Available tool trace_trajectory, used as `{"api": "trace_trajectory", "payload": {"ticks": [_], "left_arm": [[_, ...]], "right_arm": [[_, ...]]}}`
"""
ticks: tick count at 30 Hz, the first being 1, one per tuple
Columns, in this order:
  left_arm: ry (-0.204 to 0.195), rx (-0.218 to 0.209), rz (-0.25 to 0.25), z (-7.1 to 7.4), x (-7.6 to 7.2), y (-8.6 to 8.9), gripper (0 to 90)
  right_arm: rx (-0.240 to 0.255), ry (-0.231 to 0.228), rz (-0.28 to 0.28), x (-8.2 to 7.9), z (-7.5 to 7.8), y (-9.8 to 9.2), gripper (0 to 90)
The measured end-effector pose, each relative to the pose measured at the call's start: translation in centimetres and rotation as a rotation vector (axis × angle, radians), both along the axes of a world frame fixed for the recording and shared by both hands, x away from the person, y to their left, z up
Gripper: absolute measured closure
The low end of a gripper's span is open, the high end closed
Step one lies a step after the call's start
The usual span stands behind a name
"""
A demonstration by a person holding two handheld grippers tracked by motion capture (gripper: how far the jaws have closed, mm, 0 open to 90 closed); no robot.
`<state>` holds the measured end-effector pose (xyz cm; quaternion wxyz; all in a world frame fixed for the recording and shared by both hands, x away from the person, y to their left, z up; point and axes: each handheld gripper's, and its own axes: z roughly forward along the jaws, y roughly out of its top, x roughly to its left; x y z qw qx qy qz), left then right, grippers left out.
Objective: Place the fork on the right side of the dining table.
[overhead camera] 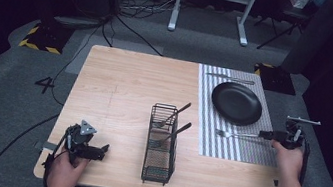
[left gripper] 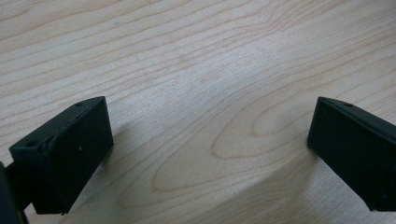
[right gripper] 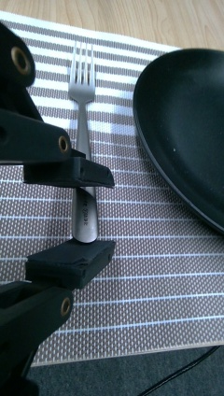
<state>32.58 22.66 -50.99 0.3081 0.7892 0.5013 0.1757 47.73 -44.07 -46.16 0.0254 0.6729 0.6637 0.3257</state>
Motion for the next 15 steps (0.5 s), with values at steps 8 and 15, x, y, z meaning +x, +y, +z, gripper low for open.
{"api": "trace_trajectory", "payload": {"ticks": [8, 15], "left_arm": [[0.000, 0.000, 0.000, 0.00, 0.00, 0.00, 0.3], [0.000, 0.000, 0.000, 0.00, 0.00, 0.00, 0.3]], "right_arm": [[-0.014, 0.013, -0.010, 0.25, -0.53, -0.24, 62.7], [-0.015, 0.019, -0.014, 0.48, -0.91, -0.31, 61.1]]}}
